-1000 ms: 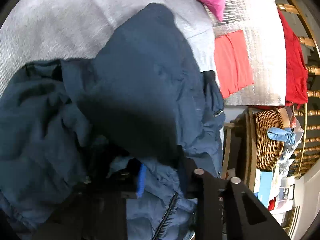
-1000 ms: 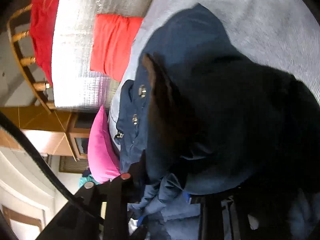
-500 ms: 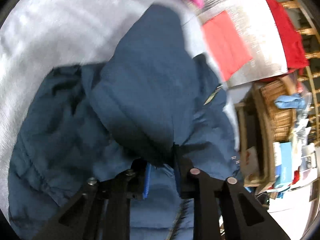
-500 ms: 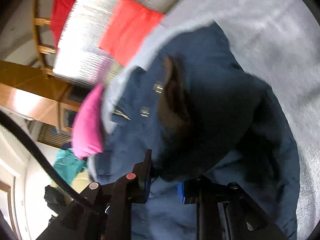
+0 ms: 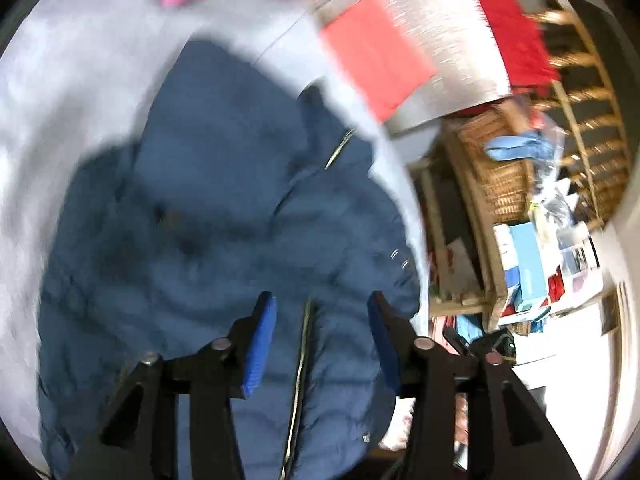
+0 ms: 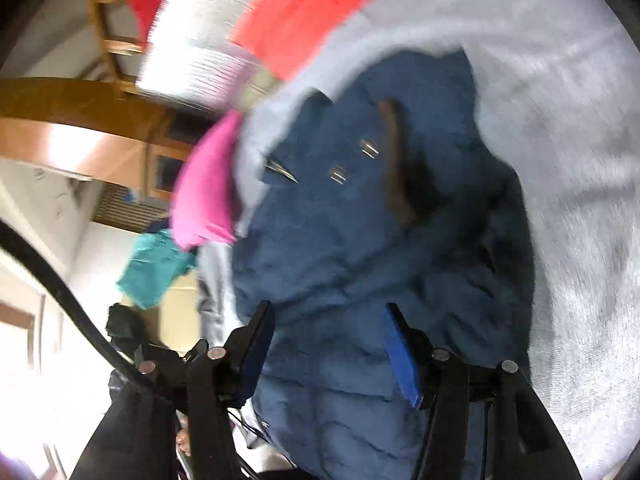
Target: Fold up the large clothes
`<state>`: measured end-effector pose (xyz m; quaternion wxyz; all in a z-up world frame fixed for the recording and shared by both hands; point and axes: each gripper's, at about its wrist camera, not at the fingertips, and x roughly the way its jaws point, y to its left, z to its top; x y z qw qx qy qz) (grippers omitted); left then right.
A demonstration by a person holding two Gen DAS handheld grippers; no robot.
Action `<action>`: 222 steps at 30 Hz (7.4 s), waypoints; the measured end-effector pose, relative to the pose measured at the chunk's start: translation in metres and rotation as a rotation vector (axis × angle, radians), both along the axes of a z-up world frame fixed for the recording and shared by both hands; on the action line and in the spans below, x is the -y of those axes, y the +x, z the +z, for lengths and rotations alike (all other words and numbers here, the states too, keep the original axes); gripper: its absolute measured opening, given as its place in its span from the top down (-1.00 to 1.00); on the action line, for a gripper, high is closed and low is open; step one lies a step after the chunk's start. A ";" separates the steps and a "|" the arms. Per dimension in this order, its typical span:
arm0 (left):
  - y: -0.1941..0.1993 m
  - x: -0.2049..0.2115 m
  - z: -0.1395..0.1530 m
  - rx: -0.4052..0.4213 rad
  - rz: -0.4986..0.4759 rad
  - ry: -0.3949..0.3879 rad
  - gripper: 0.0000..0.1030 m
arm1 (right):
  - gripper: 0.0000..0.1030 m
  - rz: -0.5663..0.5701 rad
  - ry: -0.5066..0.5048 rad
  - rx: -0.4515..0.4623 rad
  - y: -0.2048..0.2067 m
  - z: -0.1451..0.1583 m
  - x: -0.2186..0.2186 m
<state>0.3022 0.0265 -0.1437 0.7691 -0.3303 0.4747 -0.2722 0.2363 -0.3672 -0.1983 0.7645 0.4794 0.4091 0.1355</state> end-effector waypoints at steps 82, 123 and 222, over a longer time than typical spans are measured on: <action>0.078 0.013 -0.043 0.070 0.093 0.617 -0.35 | 0.14 -0.263 -0.139 -0.051 0.103 -0.048 0.057; 0.048 -0.027 -0.038 0.014 0.215 0.553 -0.58 | 0.07 -0.068 -0.516 -0.095 0.042 -0.026 0.004; -0.194 -0.053 -0.044 0.206 0.059 0.820 -0.61 | 0.13 -0.035 -0.283 0.061 -0.141 -0.013 0.010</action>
